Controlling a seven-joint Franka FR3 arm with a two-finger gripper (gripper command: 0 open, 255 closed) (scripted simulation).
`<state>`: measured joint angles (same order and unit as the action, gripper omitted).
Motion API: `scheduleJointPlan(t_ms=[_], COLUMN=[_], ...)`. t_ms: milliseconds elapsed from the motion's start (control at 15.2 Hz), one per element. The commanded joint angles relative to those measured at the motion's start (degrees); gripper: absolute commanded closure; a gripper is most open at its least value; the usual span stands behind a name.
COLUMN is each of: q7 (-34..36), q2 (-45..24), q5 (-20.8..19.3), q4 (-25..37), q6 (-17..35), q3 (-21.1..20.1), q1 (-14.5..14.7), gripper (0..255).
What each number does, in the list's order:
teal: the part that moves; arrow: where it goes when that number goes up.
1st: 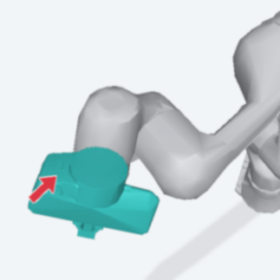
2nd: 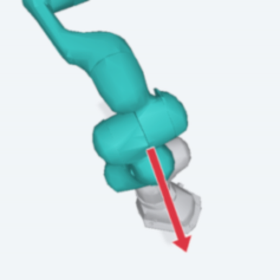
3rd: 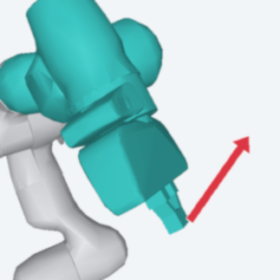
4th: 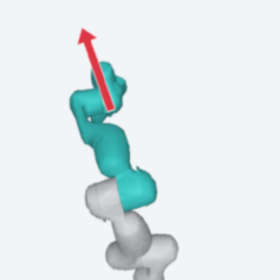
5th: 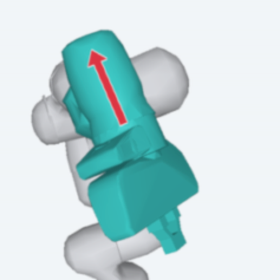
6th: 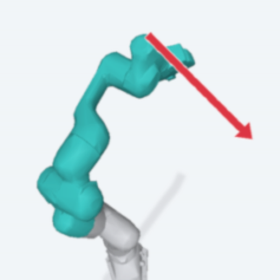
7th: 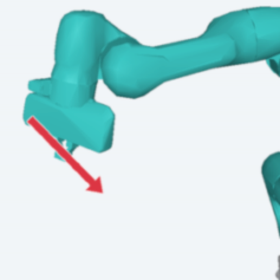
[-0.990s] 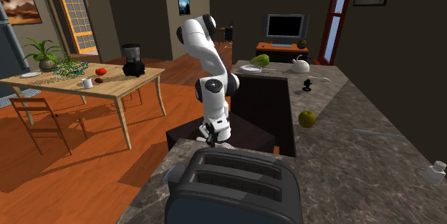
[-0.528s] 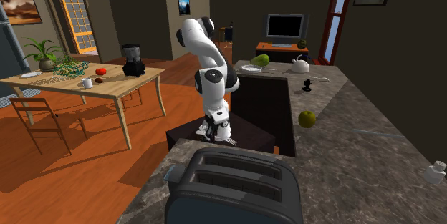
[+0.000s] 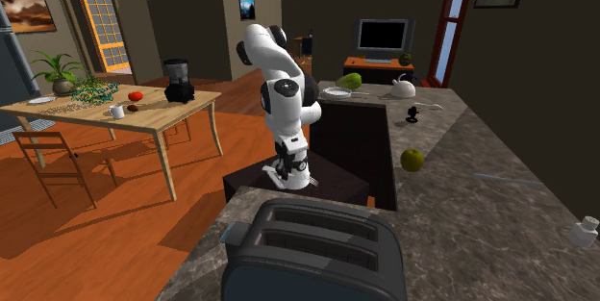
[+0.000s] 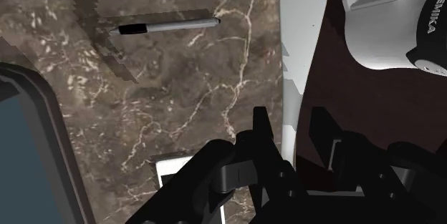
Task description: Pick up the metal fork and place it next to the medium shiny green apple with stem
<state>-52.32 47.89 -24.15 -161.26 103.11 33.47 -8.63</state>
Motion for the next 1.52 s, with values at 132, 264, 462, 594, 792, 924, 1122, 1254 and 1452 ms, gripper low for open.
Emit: scheduleJointPlan(t_ms=[132, 264, 462, 594, 792, 924, 1122, 1254, 1452], q7=[-0.1, -0.1, -0.1, -0.2, 4.2, 7.3, 11.8, 14.8, 19.3], q2=[1.4, 2.0, 2.6, 3.0, 5.2, 6.3, 7.1, 7.1, 6.2], q5=[1.3, 1.9, 2.8, 3.3, 7.1, 9.8, 14.3, 17.3, 21.9], q4=[2.4, 3.5, 5.4, 6.6, 4.1, 2.8, 1.4, 0.9, 0.6], q6=[-3.8, -5.5, -8.0, -9.5, -9.9, -9.9, -9.4, -8.8, -7.4], q3=[-1.6, -2.3, -3.3, -3.9, -8.2, -11.1, -15.5, -18.3, -22.5], q1=[0.2, 0.4, 0.5, 0.7, 2.5, 4.0, 6.7, 8.8, 12.2], gripper=[255, 255, 255, 255, 255, 255, 255, 255, 255])
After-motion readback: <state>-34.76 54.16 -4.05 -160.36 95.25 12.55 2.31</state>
